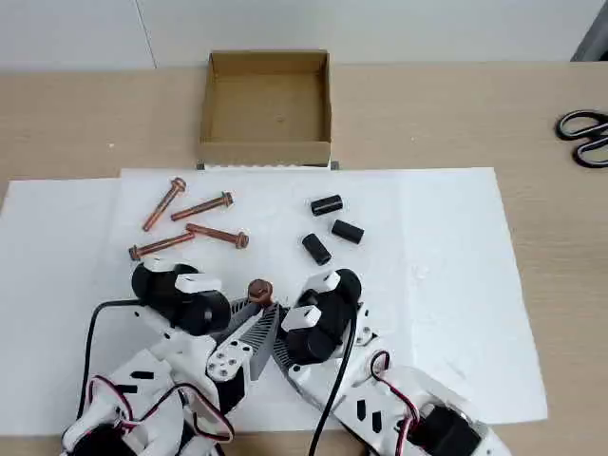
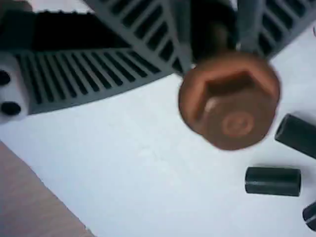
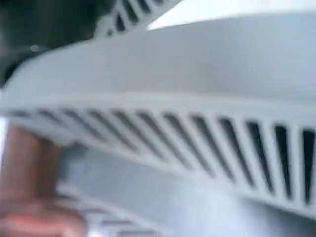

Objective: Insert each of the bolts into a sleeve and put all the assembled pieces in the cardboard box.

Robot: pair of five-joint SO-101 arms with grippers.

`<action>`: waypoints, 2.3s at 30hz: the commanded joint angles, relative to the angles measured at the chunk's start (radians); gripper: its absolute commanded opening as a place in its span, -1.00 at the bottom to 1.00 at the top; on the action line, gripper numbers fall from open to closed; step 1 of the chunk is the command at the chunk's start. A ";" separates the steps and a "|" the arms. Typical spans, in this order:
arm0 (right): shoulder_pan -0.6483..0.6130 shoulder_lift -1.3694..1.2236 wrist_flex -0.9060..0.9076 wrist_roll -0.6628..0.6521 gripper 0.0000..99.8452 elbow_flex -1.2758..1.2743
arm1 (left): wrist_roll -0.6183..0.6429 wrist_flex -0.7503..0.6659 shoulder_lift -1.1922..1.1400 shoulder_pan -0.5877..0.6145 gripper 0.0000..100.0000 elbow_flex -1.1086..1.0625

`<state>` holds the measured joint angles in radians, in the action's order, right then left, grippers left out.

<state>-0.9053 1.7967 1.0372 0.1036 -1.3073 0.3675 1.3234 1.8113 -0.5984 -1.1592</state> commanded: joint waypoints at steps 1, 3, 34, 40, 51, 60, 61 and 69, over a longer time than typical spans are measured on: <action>0.005 0.013 -0.068 0.003 -0.99 0.028 | -0.018 0.038 0.000 0.006 -0.99 -0.005; 0.005 0.013 -0.070 0.002 -0.99 0.028 | -0.020 0.037 0.000 0.006 -0.99 -0.002; 0.117 0.013 -0.062 0.003 -0.99 0.021 | -0.100 0.071 -0.002 0.006 -0.83 0.004; 0.131 0.013 -0.062 0.003 -0.99 0.021 | -0.135 0.123 -0.002 0.008 -0.85 0.039; 0.136 0.013 -0.062 0.003 -0.99 0.020 | -0.127 0.084 0.000 0.183 -1.00 0.041; 0.415 0.012 -0.012 0.003 -0.99 0.020 | -0.293 -0.078 0.002 0.618 -0.99 -0.094; 0.449 0.012 0.005 0.003 -0.99 0.020 | -0.302 -0.103 0.002 0.657 -0.99 -0.130; 0.659 0.012 0.088 0.003 -0.99 0.003 | -0.301 -0.290 0.003 0.740 -0.99 -0.424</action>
<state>-0.2900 1.7998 1.1231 0.1051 -1.3057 0.0729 1.1024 1.8067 0.1304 -1.5228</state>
